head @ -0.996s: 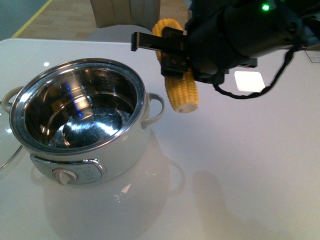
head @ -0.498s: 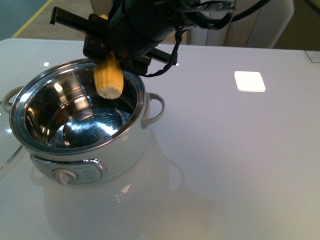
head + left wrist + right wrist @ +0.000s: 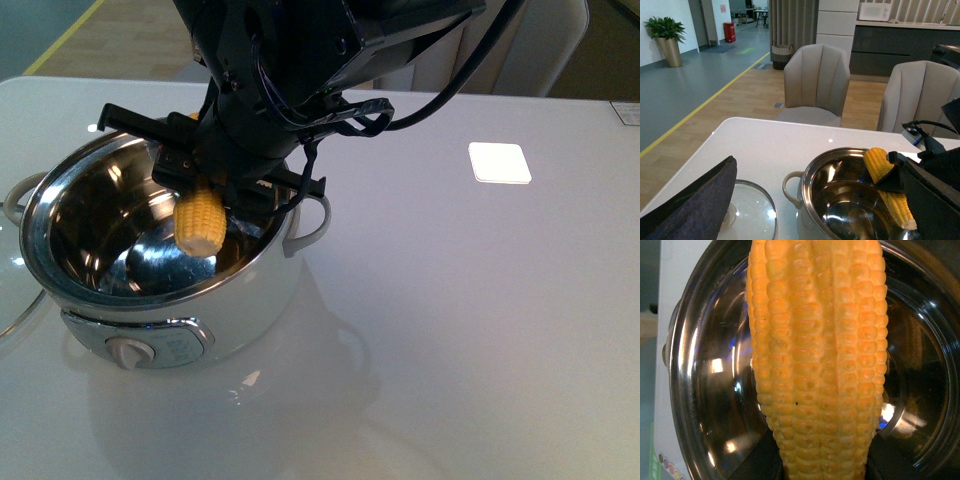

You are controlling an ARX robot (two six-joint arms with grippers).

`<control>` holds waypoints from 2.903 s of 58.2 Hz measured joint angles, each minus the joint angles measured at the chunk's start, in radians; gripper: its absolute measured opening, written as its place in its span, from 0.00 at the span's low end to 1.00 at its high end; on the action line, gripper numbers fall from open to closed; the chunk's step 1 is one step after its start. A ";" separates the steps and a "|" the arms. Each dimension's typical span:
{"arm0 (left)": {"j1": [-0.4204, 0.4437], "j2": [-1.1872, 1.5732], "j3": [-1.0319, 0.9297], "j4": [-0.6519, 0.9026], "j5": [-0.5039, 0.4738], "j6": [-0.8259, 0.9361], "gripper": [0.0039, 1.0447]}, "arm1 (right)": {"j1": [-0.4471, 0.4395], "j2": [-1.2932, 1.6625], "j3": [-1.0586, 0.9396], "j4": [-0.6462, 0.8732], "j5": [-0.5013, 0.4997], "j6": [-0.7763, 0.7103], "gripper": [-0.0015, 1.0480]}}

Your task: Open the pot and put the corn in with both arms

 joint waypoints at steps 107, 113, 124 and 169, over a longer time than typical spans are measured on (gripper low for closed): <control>0.000 0.000 0.000 0.000 0.000 0.000 0.93 | -0.698 -1.568 -1.444 0.690 0.133 -0.682 0.09; 0.000 0.000 0.000 0.000 0.000 0.000 0.93 | -0.699 -1.646 -1.479 0.650 0.131 -0.693 0.02; 0.000 0.000 0.000 0.000 0.000 0.000 0.93 | -0.699 -1.792 -1.526 0.551 0.131 -0.693 0.02; 0.000 0.000 0.000 0.000 0.000 0.000 0.93 | -0.699 -2.114 -1.555 0.286 0.130 -0.694 0.02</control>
